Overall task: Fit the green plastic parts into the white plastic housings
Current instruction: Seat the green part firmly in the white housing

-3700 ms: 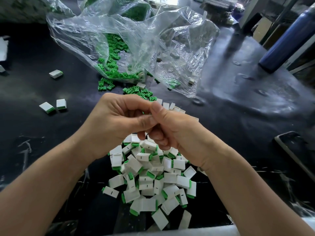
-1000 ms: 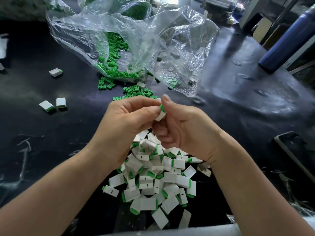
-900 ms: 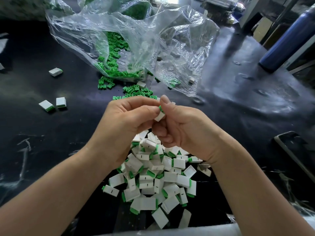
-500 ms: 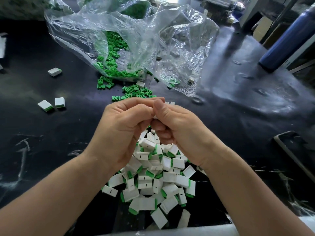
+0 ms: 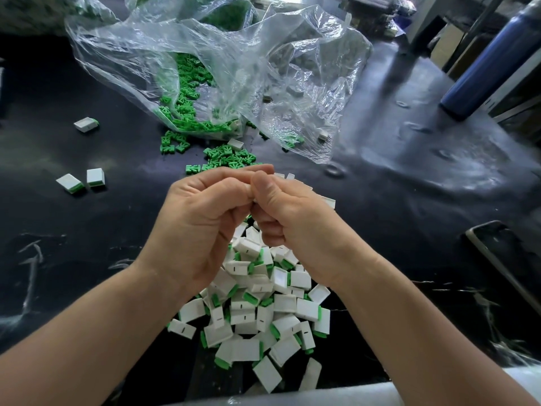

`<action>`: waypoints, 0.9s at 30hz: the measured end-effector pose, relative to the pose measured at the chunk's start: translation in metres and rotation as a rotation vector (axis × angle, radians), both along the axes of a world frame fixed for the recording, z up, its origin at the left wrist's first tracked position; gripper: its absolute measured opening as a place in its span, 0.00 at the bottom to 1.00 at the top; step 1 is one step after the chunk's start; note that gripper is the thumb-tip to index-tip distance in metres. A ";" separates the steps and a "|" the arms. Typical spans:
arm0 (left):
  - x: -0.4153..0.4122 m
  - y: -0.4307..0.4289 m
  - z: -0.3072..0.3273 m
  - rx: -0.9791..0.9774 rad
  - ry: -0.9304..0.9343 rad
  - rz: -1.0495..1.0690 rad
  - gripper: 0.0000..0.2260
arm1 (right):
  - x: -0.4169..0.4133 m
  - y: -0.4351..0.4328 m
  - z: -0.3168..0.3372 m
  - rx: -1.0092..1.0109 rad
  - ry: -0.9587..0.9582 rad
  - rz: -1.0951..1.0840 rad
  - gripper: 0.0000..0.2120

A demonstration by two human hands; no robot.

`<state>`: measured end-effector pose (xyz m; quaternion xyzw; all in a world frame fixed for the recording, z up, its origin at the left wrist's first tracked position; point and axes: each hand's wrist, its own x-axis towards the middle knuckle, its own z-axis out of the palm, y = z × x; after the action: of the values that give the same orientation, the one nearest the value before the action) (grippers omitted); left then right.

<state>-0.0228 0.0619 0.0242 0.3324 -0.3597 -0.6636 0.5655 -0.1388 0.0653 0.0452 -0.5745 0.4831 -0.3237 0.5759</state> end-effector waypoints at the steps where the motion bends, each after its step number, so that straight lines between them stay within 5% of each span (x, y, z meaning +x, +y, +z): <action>1: 0.000 0.000 0.000 -0.001 -0.003 -0.002 0.08 | 0.000 0.000 0.000 -0.003 0.000 0.002 0.14; 9: 0.000 0.000 0.002 -0.015 -0.017 -0.019 0.08 | -0.003 -0.002 -0.003 0.016 -0.014 0.018 0.16; 17: 0.002 -0.001 0.001 -0.016 -0.032 -0.048 0.09 | -0.014 -0.010 0.000 0.262 -0.291 0.112 0.17; 20: 0.003 -0.001 0.001 -0.005 -0.052 -0.072 0.08 | -0.018 -0.015 0.001 0.303 -0.259 0.143 0.23; 23: 0.004 -0.001 0.005 -0.004 -0.098 -0.050 0.04 | -0.025 -0.020 -0.003 0.138 -0.056 0.040 0.28; 27: 0.011 -0.005 0.010 -0.053 -0.313 0.082 0.07 | -0.047 -0.033 -0.002 -0.003 -0.025 -0.280 0.22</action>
<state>-0.0113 0.0567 0.0338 0.4313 -0.4469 -0.5703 0.5377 -0.1855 0.0327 0.0430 -0.4983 0.5509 -0.4089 0.5301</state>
